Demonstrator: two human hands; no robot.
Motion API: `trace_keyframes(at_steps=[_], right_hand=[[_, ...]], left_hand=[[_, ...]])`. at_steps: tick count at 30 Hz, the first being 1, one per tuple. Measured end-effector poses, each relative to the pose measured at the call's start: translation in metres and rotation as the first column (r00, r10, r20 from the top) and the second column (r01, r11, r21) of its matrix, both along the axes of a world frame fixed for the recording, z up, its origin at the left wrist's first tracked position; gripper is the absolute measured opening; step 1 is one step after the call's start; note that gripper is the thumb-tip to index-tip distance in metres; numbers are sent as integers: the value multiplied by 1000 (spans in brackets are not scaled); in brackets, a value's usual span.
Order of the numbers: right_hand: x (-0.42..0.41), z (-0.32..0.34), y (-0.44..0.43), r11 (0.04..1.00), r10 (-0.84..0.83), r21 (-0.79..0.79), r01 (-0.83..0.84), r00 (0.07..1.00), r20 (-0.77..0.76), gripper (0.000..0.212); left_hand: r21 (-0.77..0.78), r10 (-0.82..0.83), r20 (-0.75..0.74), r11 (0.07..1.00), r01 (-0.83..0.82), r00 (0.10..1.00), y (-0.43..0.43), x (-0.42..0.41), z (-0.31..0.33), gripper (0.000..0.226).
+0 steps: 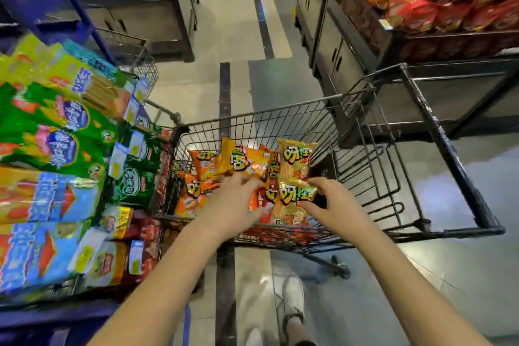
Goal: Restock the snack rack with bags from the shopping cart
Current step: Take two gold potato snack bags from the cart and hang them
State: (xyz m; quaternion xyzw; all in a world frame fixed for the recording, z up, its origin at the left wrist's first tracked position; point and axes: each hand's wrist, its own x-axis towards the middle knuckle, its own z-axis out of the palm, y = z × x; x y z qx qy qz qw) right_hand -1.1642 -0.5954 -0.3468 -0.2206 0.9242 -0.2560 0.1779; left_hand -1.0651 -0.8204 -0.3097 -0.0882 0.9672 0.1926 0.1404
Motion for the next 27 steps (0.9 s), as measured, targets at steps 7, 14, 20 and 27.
trace_keyframes(at_steps=[7, 14, 20, 27], right_hand=[[-84, -37, -9, 1000, 8, -30, -6, 995, 101, 62], [-141, -67, -11, 998, 50, -34, -45, 988, 145, 57], [-165, -84, -17, 1000, 0, -10, 2, 975, 221, 57], [-175, -118, -19, 999, -38, 22, 33, 968, 248, 62]], left_hand=[[9, 38, 114, 999, -39, 993, -3, -78, -42, 68], [1, 39, 212, 999, -40, 976, 0, -131, -79, 68], [33, 28, 285, 999, -39, 958, 1, -150, -110, 65], [192, 38, 420, 973, -130, 907, -1, -168, -168, 79]])
